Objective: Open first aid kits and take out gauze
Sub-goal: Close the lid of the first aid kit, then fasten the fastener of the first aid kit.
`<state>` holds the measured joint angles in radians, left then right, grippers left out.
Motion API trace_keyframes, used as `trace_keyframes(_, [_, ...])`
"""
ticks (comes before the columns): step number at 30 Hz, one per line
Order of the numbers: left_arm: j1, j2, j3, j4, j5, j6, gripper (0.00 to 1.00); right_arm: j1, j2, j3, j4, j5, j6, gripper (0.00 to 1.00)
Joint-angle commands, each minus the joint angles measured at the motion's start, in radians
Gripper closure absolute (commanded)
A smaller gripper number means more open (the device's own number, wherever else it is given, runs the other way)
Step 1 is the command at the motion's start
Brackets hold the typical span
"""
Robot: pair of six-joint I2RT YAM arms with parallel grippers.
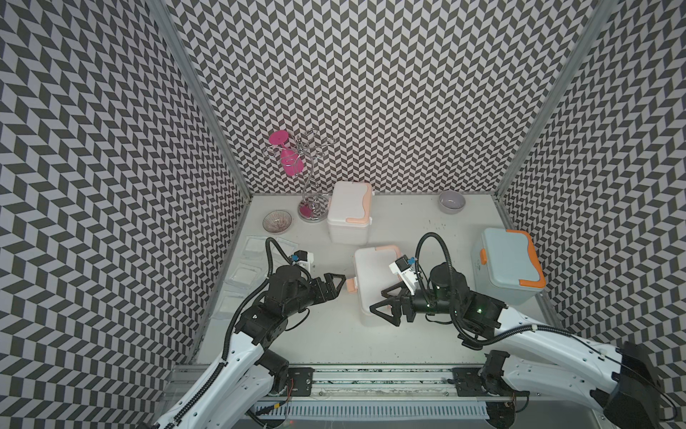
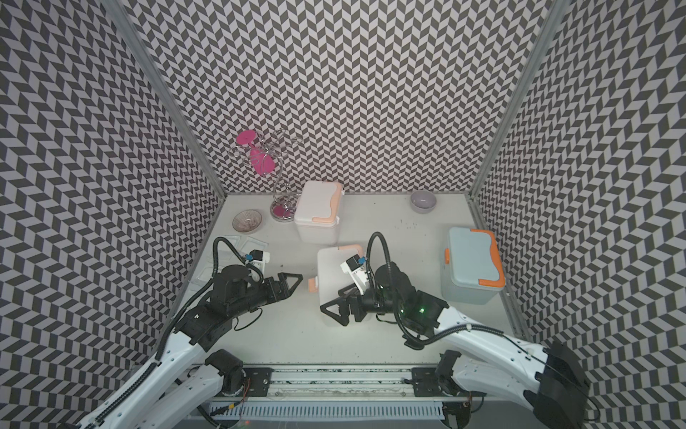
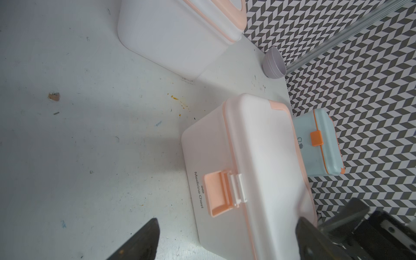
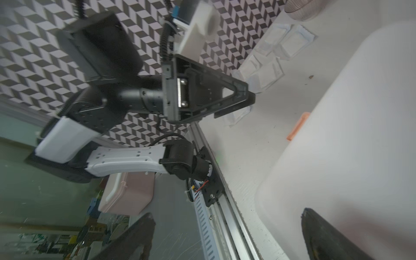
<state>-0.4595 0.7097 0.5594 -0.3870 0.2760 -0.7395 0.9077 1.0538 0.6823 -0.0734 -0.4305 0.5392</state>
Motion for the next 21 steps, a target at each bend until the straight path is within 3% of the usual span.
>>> trace_keyframes(1, [0.02, 0.034, 0.031, 0.047, 0.028, 0.024, 0.0, 0.003, 0.023, 0.08, -0.097, 0.108, -0.034, 0.0])
trace_keyframes(7, [0.124, 0.089, -0.042, 0.178, 0.181, 0.008, 0.0, -0.003, -0.036, 0.12, -0.159, 0.32, -0.056, 0.0])
trace_keyframes(10, [0.159, 0.077, -0.132, 0.341, 0.295, -0.052, 0.0, -0.027, -0.032, 0.163, -0.214, 0.4, -0.071, 0.0])
trace_keyframes(13, [0.159, 0.087, -0.197, 0.487, 0.375, -0.11, 0.0, -0.057, -0.013, 0.185, -0.229, 0.417, -0.089, 0.0])
trace_keyframes(21, [0.156, 0.135, -0.283, 0.632, 0.463, -0.174, 0.0, -0.161, 0.024, 0.137, -0.177, 0.333, -0.105, 0.0])
